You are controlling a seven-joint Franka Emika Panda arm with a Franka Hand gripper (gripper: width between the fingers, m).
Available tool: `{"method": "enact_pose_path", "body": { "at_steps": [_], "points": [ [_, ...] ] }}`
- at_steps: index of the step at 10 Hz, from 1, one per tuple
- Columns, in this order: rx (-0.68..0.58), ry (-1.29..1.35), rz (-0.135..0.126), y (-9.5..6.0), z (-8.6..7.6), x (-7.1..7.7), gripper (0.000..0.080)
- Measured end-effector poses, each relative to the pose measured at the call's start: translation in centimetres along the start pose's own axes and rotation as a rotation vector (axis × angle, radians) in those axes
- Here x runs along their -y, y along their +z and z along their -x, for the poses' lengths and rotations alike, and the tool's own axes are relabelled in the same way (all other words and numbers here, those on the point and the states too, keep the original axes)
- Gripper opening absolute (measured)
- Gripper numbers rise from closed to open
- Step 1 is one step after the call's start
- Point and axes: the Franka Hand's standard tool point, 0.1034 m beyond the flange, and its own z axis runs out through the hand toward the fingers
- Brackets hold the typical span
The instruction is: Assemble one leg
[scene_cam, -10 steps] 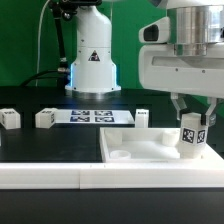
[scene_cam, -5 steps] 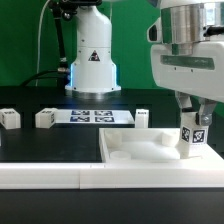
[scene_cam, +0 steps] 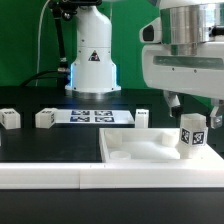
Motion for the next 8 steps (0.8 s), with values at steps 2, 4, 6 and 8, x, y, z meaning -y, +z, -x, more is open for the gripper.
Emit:
{"method": "enact_pose_path", "body": {
  "at_steps": [2,4,6,8],
  "points": [
    [-0.005,-0.277,0.007,0.11,-0.28,-0.08,0.0648],
    [-0.028,-0.501,0.024,0.27,-0.61,0.04,0.0649],
    [-0.067,-0.678,0.065,0.57,-0.63,0.16,0.0649],
    [-0.074,-0.789,0.082,0.61,-0.3,0.33,0.0649]
  ]
}}
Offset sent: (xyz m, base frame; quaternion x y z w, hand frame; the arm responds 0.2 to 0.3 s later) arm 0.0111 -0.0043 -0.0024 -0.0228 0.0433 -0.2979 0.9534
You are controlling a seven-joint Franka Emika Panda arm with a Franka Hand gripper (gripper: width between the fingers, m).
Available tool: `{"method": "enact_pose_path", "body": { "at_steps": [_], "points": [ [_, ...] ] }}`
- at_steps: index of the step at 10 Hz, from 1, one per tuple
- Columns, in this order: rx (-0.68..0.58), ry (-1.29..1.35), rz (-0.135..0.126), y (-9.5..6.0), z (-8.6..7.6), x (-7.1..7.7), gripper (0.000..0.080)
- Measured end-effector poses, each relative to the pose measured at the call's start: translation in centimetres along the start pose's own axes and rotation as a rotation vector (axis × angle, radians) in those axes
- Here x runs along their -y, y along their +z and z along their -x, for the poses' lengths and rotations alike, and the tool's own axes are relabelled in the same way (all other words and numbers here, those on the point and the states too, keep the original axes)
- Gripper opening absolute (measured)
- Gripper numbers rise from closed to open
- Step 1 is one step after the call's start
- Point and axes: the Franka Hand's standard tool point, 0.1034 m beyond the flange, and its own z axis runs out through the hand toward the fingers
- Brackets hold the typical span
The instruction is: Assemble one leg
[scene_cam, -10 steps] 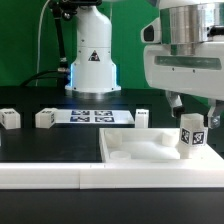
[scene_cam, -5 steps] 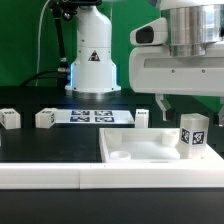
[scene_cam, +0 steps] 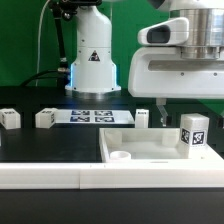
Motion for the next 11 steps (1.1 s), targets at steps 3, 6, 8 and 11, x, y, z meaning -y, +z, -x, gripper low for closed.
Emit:
{"method": "enact_pose_path", "body": {
  "at_steps": [3,6,8,11],
  "points": [
    [0.021,-0.159,0.002,-0.1,-0.03,-0.52,0.0626],
    [0.021,-0.157,0.002,-0.09,-0.03,-0.53,0.0289],
    [0.021,-0.136,0.002,-0.08,-0.02,-0.52,0.0291],
    [0.027,0.085,-0.022,-0.08,-0.06,-0.63,0.0291]
  ]
}}
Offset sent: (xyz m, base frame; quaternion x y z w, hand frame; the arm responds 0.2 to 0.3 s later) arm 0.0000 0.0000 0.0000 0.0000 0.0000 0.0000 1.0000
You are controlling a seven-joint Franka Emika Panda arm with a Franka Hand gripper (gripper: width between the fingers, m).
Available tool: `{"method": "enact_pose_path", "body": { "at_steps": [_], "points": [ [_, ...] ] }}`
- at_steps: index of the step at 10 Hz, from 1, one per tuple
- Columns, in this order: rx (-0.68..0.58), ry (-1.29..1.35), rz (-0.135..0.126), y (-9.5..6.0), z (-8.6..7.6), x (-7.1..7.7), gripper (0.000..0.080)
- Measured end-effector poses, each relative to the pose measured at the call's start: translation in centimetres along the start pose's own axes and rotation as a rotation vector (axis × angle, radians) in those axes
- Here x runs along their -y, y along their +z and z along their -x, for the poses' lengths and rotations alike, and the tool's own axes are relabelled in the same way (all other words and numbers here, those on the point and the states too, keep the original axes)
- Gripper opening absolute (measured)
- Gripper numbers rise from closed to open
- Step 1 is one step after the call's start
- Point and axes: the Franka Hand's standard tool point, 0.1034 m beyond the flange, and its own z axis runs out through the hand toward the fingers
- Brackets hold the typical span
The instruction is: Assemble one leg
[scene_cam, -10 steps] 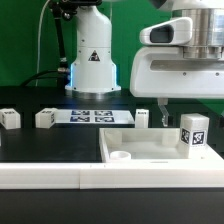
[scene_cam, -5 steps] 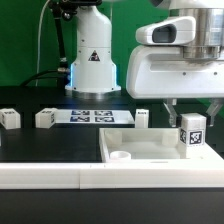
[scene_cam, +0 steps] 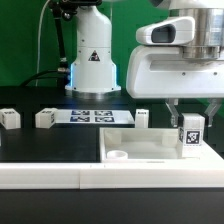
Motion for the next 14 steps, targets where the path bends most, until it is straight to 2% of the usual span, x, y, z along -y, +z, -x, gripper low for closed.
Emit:
{"method": "enact_pose_path", "body": {
  "at_steps": [1,3,5,7,10,14],
  "points": [
    [-0.008,0.132,-0.016,0.06,-0.07,0.06,0.0291],
    [-0.014,0.298,-0.02,0.08,0.01,0.48,0.0291],
    [-0.009,0.521,-0.049,0.1,-0.13,0.35,0.0292],
    [0.0,0.748,-0.068,0.09,-0.19,0.23,0.0292],
    [0.01,1.07,-0.077,0.09,-0.24,0.2,0.0292],
    [0.051,1.331,-0.11,0.14,-0.3,0.34,0.0292]
  ]
}}
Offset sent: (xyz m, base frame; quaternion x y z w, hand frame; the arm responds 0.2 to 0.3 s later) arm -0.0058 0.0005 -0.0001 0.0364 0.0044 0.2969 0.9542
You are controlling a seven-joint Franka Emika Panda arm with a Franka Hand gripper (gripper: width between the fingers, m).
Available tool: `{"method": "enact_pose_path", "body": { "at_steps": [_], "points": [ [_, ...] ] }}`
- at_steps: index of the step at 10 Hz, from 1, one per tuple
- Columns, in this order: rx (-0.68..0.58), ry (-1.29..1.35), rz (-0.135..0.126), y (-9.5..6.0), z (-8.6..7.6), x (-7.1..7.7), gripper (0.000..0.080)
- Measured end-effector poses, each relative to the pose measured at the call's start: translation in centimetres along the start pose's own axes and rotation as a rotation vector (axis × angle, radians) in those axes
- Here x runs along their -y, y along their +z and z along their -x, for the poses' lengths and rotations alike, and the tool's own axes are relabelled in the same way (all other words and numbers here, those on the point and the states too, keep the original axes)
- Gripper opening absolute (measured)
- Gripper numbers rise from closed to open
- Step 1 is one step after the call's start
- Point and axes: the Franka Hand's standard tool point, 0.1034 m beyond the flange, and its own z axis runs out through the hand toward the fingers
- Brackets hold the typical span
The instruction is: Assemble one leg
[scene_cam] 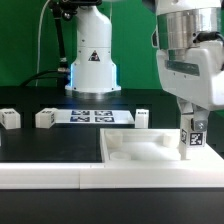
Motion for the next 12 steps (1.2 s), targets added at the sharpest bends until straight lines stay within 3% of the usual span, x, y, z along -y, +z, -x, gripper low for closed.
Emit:
{"method": "enact_pose_path", "body": {
  "at_steps": [2,3,4,5,10,12],
  "points": [
    [0.002,0.077,0.0,0.03,0.17,-0.03,0.0292],
    [0.002,0.06,0.0,0.03,0.16,-0.03,0.0484],
    [0.002,-0.048,-0.001,-0.01,-0.1,0.03,0.0603],
    [0.001,-0.075,-0.001,-0.01,-0.07,0.02,0.0636],
    [-0.021,-0.616,0.018,0.07,0.25,0.2,0.0649],
    [-0.035,-0.84,0.057,0.21,0.23,0.22,0.0649]
  ]
}}
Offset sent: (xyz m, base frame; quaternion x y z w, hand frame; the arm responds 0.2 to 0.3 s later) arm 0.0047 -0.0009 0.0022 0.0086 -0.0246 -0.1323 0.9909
